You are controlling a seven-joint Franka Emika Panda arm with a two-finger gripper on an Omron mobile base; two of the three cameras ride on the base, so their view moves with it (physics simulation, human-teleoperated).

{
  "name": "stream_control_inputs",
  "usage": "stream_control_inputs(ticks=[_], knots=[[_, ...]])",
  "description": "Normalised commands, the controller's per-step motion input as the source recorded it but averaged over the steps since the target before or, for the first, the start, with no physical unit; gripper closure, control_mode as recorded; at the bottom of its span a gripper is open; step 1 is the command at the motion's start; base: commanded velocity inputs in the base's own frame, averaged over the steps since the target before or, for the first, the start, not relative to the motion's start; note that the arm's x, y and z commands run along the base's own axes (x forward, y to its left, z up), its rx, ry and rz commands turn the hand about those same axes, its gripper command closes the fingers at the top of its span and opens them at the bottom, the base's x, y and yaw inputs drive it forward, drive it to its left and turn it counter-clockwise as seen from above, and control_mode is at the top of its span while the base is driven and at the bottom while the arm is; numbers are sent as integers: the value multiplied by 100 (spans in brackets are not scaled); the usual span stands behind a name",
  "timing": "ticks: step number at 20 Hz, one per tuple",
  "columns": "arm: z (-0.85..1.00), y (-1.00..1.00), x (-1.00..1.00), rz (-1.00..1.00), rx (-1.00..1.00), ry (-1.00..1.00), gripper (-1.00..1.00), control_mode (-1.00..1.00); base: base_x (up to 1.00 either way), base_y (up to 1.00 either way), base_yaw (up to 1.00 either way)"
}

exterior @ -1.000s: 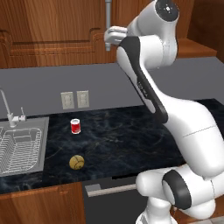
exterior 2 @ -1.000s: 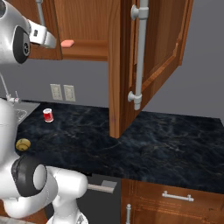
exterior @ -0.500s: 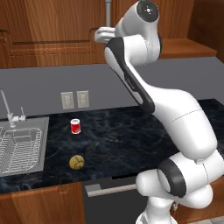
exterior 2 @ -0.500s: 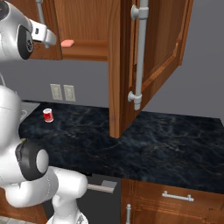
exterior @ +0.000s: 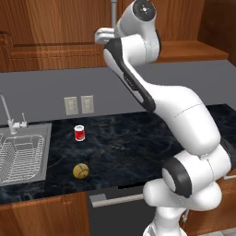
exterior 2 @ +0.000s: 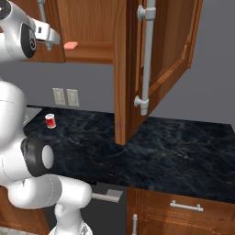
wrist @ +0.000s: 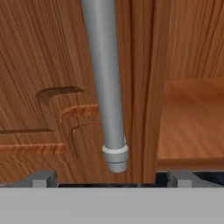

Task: Open the cabinet. Pick the bar soap and place it next to the sink. Then close the cabinet.

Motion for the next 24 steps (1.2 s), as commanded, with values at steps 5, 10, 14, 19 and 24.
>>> stream_control_inputs(ticks=[5, 10, 14, 19, 24], knots=[[-1, 0, 12, -3, -2, 0, -100, -100, 0, 0, 0], [-2, 0, 16, -3, -1, 0, -100, -100, 0, 0, 0], [-1, 0, 24, -2, 0, 0, -100, -100, 0, 0, 0], [-4, 0, 26, -2, 0, 0, -100, -100, 0, 0, 0], [-5, 0, 14, -2, 0, 0, -100, -100, 0, 0, 0]])
